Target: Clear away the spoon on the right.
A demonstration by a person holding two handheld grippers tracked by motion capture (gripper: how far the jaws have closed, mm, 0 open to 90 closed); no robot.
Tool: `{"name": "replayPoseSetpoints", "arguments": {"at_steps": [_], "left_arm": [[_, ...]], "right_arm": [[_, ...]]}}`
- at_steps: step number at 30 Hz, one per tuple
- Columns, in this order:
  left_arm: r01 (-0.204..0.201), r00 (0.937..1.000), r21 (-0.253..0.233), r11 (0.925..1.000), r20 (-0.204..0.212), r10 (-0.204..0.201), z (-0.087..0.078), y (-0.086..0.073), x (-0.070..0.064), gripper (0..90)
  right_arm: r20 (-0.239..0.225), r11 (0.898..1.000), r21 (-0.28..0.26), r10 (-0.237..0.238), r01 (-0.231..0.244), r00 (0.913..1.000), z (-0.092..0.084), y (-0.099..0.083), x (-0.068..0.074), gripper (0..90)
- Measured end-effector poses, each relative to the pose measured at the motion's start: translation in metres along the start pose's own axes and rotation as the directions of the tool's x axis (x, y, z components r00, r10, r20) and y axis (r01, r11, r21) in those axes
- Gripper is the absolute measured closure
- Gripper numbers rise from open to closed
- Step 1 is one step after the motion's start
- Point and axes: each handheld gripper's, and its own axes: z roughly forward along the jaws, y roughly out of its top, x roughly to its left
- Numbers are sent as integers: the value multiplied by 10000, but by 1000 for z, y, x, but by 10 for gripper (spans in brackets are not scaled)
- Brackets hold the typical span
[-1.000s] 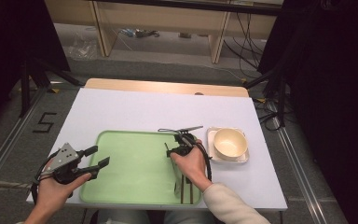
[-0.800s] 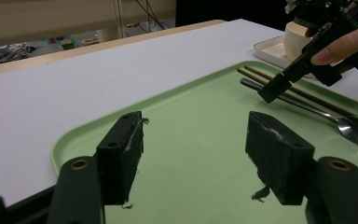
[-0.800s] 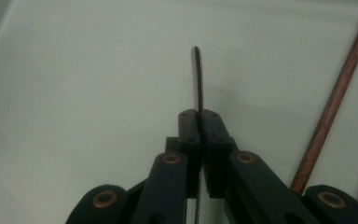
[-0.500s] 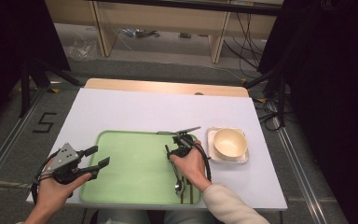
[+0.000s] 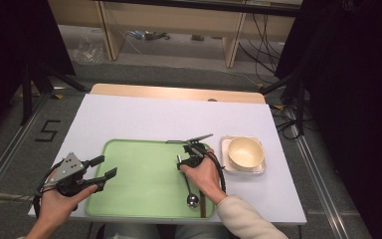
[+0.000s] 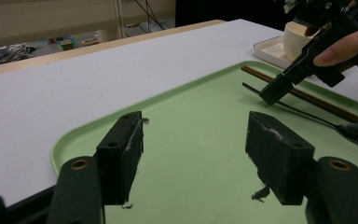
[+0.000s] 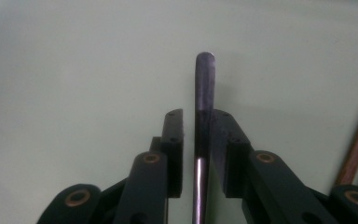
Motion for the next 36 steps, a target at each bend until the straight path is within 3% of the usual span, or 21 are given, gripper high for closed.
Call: {"name": "replayPoseSetpoints", "arguments": {"at_steps": [1, 4, 6, 7, 9, 10, 12, 13, 16, 25, 28, 30, 31, 32, 33, 36], "left_arm": [[9, 10000, 7, 10000, 2, -9, 0, 0, 0, 367], [17, 10000, -36, 10000, 47, -17, 1, 0, 0, 367], [7, 10000, -31, 10000, 51, -7, 1, 0, 0, 367], [16, 10000, -31, 10000, 46, -16, 1, 0, 0, 367], [-11, 10000, 18, 10000, 3, 11, 0, 0, 0, 367], [-3, 10000, 4, 10000, 11, 3, 0, 0, 0, 368], [20, 10000, -29, 10000, 53, -20, 1, 0, 0, 367], [-11, 10000, 36, 10000, 4, 11, 0, 0, 0, 367], [75, 10000, -38, 10000, 58, -75, 1, 0, -1, 368], [-14, 10000, 34, 10000, 3, 14, 1, 0, -1, 367], [14, 10000, -20, 10000, 70, -14, 1, 0, -1, 367], [-6, 10000, -19, 10000, 74, 6, 1, 0, -1, 368], [-3, 10000, -21, 10000, 78, 4, 1, 0, 0, 367], [-2, 10000, -17, 10000, 80, 2, 1, 0, 0, 367], [-6, 10000, -13, 10000, 85, 6, 1, 0, 0, 367], [-4, 10000, -14, 10000, 87, 5, 1, 0, -1, 367]], "right_arm": [[-56, 9990, -234, -392, 391, 9992, -2, 0, -3, 736], [35, 9960, -473, -759, 760, 9971, -8, 5, -7, 736], [170, 9993, -331, -160, 166, 9997, -13, 5, -4, 732], [255, 9971, -529, -530, 542, 9983, -13, 6, -7, 732], [219, 9991, -431, -55, 65, 9997, -17, 7, -7, 726], [356, 9966, -669, -457, 480, 9983, -17, 9, -11, 724], [340, 9957, -748, -530, 554, 9980, -18, 10, -14, 714], [441, 9976, -647, -225, 253, 9988, -20, 11, -14, 710], [578, 9978, -608, -231, 266, 9981, -21, 12, -18, 697], [729, 9981, -228, -559, 577, 9958, -13, 12, -23, 640], [815, 9991, 33, -422, 421, 9958, -10, 12, -21, 613], [869, 9976, 58, -698, 696, 9938, -9, 12, -21, 600], [931, 9991, 208, -382, 364, 9949, -10, 12, -18, 576], [909, 9952, 136, -982, 974, 9910, -11, 12, -21, 555], [1116, 9941, 273, -1072, 1048, 9880, -10, 12, -19, 549], [1090, 9948, 367, -981, 946, 9892, -9, 11, -19, 520]]}}
